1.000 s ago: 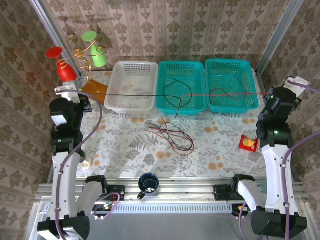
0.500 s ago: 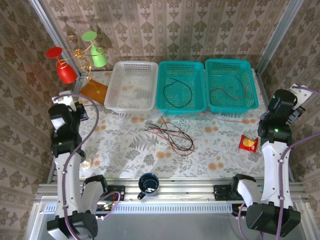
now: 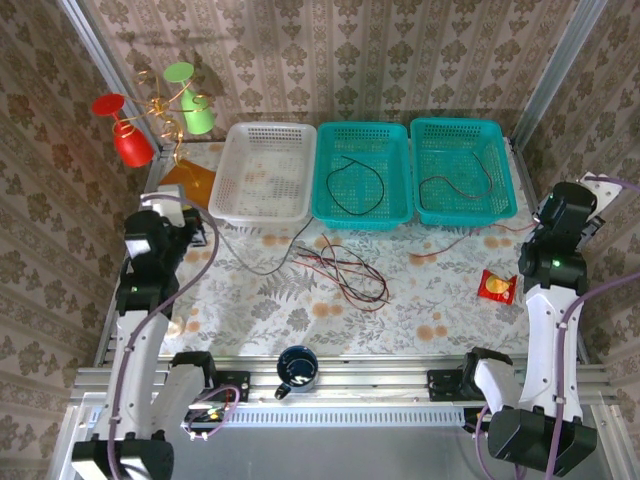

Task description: Untangle the cables

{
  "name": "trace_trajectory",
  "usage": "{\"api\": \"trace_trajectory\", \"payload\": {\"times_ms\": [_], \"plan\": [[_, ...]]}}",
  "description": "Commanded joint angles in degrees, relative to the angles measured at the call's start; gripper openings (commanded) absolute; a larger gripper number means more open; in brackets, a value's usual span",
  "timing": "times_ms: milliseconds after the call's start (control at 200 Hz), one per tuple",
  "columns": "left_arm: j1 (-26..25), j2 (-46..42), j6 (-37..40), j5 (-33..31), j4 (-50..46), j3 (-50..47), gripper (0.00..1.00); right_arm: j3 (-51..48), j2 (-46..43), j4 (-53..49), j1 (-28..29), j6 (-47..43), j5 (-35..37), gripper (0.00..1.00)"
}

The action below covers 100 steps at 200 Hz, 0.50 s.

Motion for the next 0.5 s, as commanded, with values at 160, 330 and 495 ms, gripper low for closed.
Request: {"api": "trace_trajectory", "payload": {"times_ms": [160, 330, 495], "plan": [[-15.3, 2.1, 4.6, -8.3, 1.8, 9.9, 0.00, 13.1, -0.6, 2.7, 3.9, 6.5, -15.9, 0.00], [-24.7, 5.7, 6.6, -11.5, 5.0, 12.8, 0.00, 22.1, 4.7, 8.3, 11.3, 4.3, -15.3, 0.00], [-37.4, 11.9, 15.3, -22.9, 4.5, 15.5, 0.00, 31.3, 12.3, 13.1, 15.0, 0.8, -13.6, 0.00]]}}
